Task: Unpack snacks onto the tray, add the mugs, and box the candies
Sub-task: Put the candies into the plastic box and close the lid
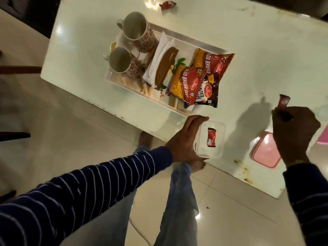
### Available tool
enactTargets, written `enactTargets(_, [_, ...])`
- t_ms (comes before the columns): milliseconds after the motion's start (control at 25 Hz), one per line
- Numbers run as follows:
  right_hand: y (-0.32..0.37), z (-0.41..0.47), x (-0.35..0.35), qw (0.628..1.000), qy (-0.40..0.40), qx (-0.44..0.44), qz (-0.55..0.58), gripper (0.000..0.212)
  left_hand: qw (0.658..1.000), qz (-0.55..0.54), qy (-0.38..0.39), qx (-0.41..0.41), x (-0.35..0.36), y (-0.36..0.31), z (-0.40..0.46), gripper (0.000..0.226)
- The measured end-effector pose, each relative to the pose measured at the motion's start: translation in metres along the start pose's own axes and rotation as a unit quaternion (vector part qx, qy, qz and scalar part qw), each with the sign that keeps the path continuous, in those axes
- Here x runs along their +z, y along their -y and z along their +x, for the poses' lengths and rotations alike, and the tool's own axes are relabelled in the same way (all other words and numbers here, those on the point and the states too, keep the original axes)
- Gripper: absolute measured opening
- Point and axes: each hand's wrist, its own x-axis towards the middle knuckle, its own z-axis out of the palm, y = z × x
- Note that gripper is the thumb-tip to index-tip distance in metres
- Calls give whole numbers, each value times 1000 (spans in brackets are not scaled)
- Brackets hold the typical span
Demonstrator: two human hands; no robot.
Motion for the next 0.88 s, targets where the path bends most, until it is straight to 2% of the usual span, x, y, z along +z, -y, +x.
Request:
enactTargets(80, [32, -51, -12, 997, -22, 2, 80, 13, 1000, -13, -20, -12, -6, 0, -3, 116])
enactTargets(160, [68, -105, -16, 989, 17, -74, 129, 7, 999, -24, -32, -13, -13, 3, -6, 116])
enactTargets(200, [83, -127, -15, 982, 55, -107, 147, 8, 999, -28, -34, -12, -15, 5, -9, 117])
enactTargets(280, [105, -153, -11, 972, 114, -114, 169, 15, 999, -19, -32, -13, -18, 11, -14, 117])
enactTargets(360, [122, -154, -10, 976, 89, -110, 169, 24, 999, 3, -42, -17, -22, 20, -19, 116])
enactTargets(480, [154, -112, -14, 976, 22, -132, 170, 24, 998, -30, -45, -26, -47, 31, -22, 118])
enactTargets(560, [184, -71, -13, 975, 7, -137, 176, 17, 999, -27, -46, -7, -67, 38, -26, 116])
enactTargets(760, [269, 41, 26, 974, 60, -174, 130, 21, 998, -38, -47, 19, -115, 58, -36, 107])
enactTargets(880, [306, 102, 70, 967, 104, -220, 72, 24, 998, -50, -23, 23, -139, 76, -38, 111])
